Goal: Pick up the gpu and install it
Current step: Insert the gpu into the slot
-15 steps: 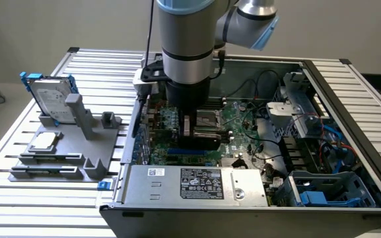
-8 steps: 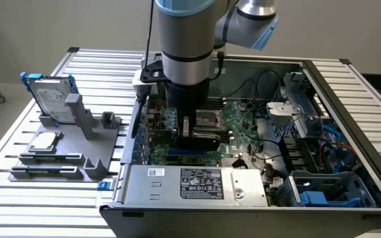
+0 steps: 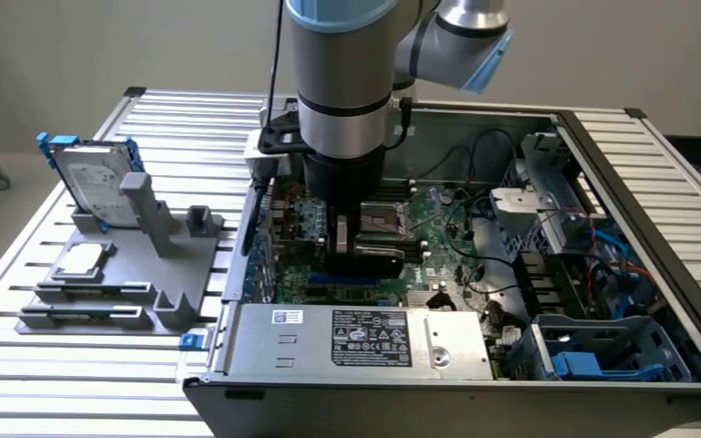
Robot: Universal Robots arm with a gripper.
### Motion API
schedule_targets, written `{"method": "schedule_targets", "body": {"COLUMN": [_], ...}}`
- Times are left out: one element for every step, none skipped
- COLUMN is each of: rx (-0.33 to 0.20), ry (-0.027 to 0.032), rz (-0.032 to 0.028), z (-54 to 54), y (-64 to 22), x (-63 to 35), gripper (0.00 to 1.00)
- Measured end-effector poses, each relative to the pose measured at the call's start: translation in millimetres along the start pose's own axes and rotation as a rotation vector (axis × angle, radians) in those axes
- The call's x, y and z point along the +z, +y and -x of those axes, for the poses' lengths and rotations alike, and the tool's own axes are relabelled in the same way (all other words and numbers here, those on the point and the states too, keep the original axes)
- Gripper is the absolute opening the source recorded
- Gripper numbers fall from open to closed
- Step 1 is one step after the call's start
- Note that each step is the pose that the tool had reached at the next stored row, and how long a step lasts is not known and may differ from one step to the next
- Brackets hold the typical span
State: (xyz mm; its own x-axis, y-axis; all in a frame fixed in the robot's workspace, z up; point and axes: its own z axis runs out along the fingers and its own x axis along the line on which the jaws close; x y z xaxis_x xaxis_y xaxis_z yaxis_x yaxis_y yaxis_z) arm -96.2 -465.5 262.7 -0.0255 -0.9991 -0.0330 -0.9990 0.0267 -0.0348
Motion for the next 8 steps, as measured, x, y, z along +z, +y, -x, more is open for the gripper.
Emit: {"method": "schedule_targets", "body": {"rx": [-0.001,-0.001,-0.001,-0.002,-0.002,-0.003,-0.004,-0.006], "ry": [0.0,0.0,0.0,-0.0002,-0.0001,-0.0001,0.0001,0.0004], "rz": [0.0003,0.0004,0.0004,0.0004,0.0004,0.0005,0.0006,0.0006], "z": [0.0,0.0,0.0,0.0,0.0,0.0,0.0,0.0], "y": [-0.1,-0.1,-0.1,-0.1,-0.2,-0.3,-0.4,-0.4], "x": [0.0,0.1,0.1,0.2,0.3,0.4,0.5,0.6], "gripper": [0.27,0.27,0.27,0.27,0.27,0.27,0.27,0.27]}}
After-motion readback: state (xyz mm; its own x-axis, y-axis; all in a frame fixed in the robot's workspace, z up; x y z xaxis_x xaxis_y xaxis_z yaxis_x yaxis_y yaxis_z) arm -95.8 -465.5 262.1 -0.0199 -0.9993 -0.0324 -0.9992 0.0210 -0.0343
